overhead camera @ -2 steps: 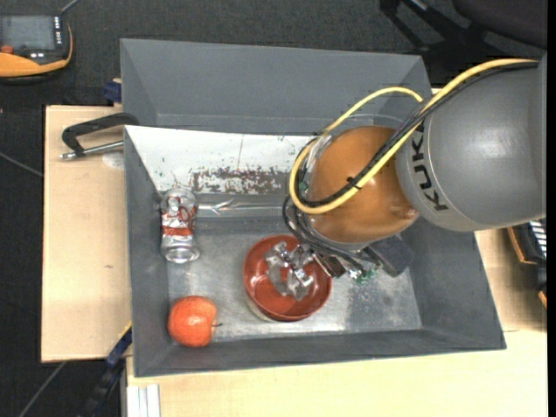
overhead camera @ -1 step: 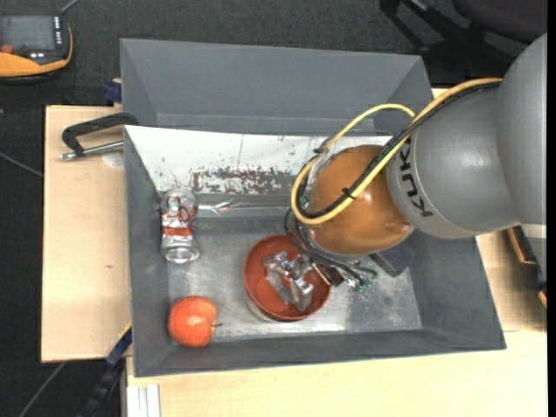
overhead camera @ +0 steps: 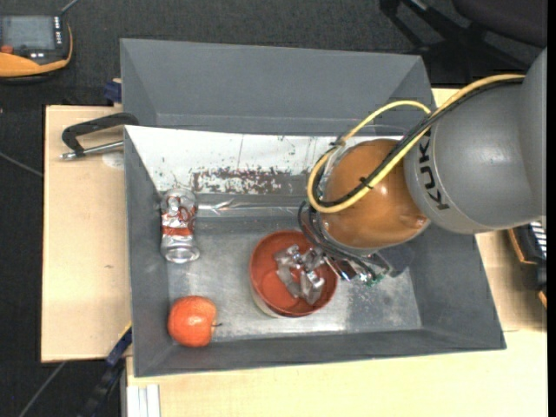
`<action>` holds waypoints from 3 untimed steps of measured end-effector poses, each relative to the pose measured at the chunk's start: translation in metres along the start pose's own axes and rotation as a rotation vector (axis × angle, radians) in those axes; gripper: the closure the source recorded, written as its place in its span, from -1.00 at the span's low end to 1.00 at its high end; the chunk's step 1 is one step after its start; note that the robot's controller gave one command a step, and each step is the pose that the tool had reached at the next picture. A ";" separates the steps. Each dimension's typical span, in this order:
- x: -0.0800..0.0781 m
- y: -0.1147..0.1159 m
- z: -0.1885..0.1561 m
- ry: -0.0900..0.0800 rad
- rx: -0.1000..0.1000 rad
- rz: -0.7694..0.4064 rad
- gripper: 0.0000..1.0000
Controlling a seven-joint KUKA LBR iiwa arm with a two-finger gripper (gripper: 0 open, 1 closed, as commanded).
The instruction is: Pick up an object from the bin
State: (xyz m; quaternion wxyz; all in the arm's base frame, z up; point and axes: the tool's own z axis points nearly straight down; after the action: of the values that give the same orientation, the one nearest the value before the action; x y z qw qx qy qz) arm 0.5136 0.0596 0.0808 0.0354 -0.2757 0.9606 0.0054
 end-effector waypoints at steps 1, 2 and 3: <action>0.027 -0.082 0.003 -0.018 0.007 -0.237 1.00; 0.030 -0.082 0.004 -0.005 0.004 -0.239 -1.00; 0.016 -0.036 -0.031 -0.012 0.008 -0.451 -1.00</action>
Offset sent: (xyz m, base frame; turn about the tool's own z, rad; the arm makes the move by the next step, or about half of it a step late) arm 0.0155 -0.0855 -0.0108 -0.2404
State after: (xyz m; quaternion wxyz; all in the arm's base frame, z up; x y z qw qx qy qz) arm 0.5174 0.0195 0.1111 0.0426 -0.4832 0.8745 -0.0047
